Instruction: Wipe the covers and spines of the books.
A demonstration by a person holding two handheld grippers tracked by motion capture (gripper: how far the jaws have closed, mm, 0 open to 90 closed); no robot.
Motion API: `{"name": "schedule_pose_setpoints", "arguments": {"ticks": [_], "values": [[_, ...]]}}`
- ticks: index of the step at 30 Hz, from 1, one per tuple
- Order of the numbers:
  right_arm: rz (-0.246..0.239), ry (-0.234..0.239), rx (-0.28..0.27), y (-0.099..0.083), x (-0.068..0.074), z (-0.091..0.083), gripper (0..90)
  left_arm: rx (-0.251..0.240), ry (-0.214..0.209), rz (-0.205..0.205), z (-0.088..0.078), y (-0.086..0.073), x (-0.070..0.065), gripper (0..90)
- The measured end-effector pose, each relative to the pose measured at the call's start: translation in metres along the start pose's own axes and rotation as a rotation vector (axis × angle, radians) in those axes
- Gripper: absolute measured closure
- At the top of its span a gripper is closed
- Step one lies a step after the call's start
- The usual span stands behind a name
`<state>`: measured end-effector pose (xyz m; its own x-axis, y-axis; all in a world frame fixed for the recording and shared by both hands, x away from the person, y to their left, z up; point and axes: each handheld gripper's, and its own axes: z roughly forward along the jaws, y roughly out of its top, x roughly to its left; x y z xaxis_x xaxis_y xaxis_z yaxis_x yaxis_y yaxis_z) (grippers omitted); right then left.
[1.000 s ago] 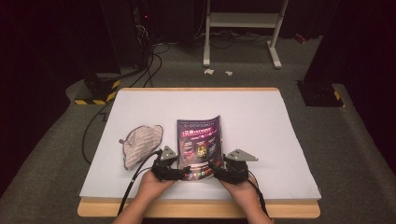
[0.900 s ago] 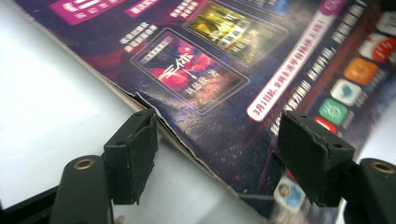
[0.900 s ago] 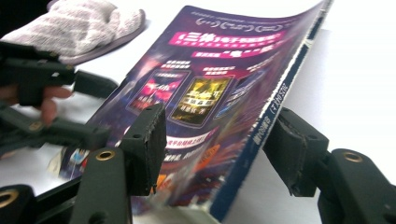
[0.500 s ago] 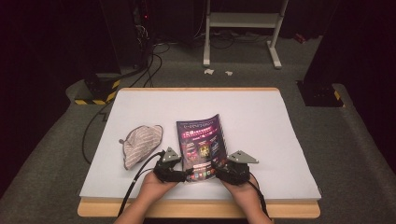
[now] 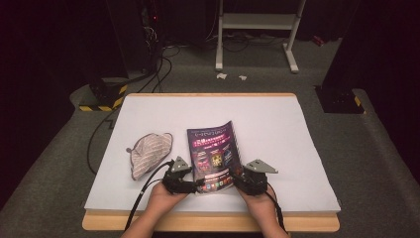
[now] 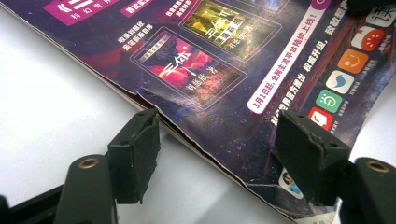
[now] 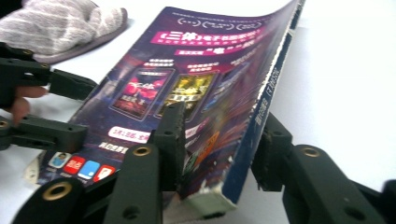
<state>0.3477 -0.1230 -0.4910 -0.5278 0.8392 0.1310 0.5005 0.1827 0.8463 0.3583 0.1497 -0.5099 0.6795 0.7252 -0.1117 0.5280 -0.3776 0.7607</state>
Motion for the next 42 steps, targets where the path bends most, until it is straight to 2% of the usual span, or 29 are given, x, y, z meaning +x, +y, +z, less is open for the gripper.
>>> {"name": "schedule_pose_setpoints", "arguments": {"ticks": [4, 12, 21, 26, 29, 31, 33, 35, 39, 42], "values": [[0.003, -0.024, 0.000, 0.000, -0.002, 0.000, 66.4, -0.002, -0.005, 0.003, -0.001, 0.000, 0.000, 33.0], [0.027, -0.040, -0.026, 0.002, -0.010, -0.001, 75.7, -0.019, -0.003, 0.009, -0.003, 0.000, 0.000, 35.9], [0.053, -0.039, -0.070, 0.007, -0.020, -0.005, 83.1, -0.094, 0.057, -0.007, -0.022, -0.001, 0.012, 35.3], [0.048, -0.037, -0.082, 0.009, -0.020, -0.006, 83.8, -0.096, 0.083, 0.000, -0.029, 0.000, 0.015, 34.8], [0.048, -0.032, -0.090, 0.009, -0.021, -0.007, 83.9, -0.082, 0.087, 0.001, -0.035, 0.003, 0.018, 34.6], [0.044, -0.029, -0.097, 0.010, -0.021, -0.008, 84.0, -0.078, 0.100, 0.015, -0.041, 0.005, 0.018, 34.1], [0.040, -0.027, -0.100, 0.011, -0.021, -0.009, 84.0, -0.082, 0.128, 0.034, -0.049, 0.002, 0.020, 33.3], [0.036, -0.024, -0.106, 0.012, -0.021, -0.010, 84.1, -0.097, 0.146, 0.025, -0.053, -0.004, 0.024, 32.6], [0.027, -0.015, -0.119, 0.019, -0.020, -0.013, 84.2, -0.108, 0.139, -0.013, -0.055, -0.020, 0.031, 30.8], [0.012, -0.013, -0.133, 0.025, -0.017, -0.015, 84.3, -0.099, 0.147, 0.008, -0.058, -0.024, 0.033, 30.7]]}}
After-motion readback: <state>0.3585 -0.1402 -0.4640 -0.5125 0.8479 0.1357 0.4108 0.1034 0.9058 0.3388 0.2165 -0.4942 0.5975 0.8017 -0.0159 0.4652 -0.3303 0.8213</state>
